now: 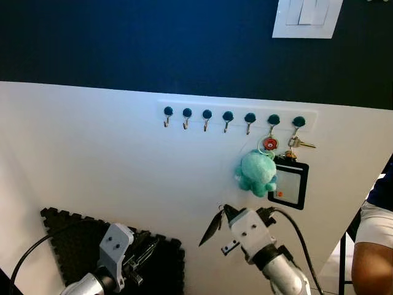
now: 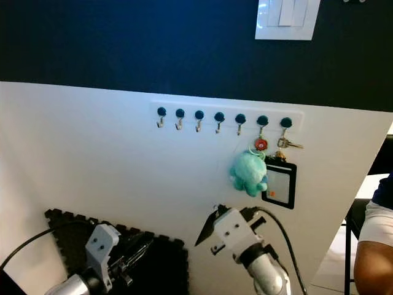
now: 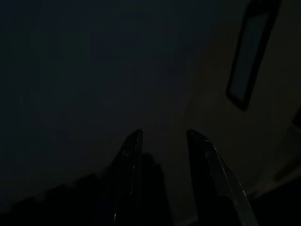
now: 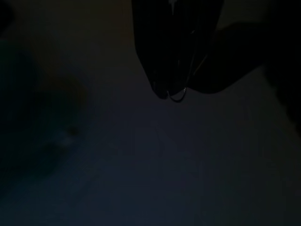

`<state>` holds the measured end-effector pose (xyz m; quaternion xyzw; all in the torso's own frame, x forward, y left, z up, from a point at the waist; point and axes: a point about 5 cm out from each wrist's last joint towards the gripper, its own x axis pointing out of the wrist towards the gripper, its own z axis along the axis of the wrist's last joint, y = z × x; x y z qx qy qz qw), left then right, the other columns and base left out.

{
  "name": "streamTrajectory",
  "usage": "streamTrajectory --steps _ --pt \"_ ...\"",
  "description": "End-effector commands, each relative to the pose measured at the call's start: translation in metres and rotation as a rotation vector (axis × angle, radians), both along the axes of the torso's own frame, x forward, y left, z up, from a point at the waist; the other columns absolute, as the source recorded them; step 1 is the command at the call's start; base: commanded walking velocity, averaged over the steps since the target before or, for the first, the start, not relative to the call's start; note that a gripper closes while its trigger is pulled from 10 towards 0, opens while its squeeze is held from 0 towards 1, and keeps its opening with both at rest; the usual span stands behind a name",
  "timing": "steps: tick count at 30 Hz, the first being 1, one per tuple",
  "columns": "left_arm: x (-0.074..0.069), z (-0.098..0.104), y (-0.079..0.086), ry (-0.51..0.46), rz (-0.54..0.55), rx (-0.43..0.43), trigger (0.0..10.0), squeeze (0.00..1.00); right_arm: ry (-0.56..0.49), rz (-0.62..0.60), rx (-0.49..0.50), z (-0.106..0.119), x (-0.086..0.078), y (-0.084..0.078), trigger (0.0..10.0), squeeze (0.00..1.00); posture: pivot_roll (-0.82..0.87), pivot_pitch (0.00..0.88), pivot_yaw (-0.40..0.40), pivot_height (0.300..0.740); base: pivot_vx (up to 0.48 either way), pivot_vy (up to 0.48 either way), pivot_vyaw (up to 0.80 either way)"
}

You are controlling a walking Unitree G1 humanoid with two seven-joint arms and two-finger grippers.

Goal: Hang keys on a hook

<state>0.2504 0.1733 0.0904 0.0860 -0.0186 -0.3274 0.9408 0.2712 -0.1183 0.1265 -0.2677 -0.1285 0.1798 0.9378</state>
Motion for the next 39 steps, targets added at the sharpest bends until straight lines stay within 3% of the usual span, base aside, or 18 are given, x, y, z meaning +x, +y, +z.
streamTrajectory --steps 1,4,7,10,25,32,39 --pt "-0.003 -0.001 0.002 0.014 -0.028 0.047 10.0 0.0 -0.024 -0.001 -0.036 0.0 -0.003 0.005 10.0 0.0 0.05 0.061 0.02 0.74 0.0 0.0 0.0" --pt "-0.004 -0.002 0.0 0.015 -0.044 0.062 10.0 0.0 -0.076 -0.034 -0.092 0.002 -0.004 0.007 10.0 0.0 0.05 0.062 0.02 0.74 0.0 0.0 0.0" --pt "-0.003 0.0 -0.004 0.013 -0.059 0.062 10.0 0.0 -0.232 -0.13 -0.24 0.013 -0.005 0.008 10.0 0.0 0.06 0.065 0.022 0.74 0.0 0.0 0.0" --pt "-0.003 0.001 -0.006 0.012 -0.065 0.063 10.0 0.0 -0.298 -0.187 -0.281 0.02 -0.005 0.009 10.0 0.0 0.06 0.068 0.022 0.74 0.0 0.0 0.0" --pt "-0.005 0.001 -0.007 0.02 -0.087 0.068 10.0 0.0 -0.467 -0.262 -0.304 0.045 -0.011 0.014 10.0 0.0 0.06 0.068 0.015 0.74 0.0 0.0 0.0" --pt "-0.004 0.003 -0.008 0.018 -0.1 0.072 10.0 0.0 -0.553 -0.272 -0.245 0.075 -0.008 0.025 10.0 0.0 0.06 0.067 0.017 0.74 0.0 0.0 0.0" --pt "-0.002 0.007 -0.009 0.004 -0.108 0.074 10.0 0.0 -0.555 -0.279 -0.188 0.089 -0.002 0.025 10.0 0.0 0.06 0.065 0.017 0.74 0.0 0.0 0.0"
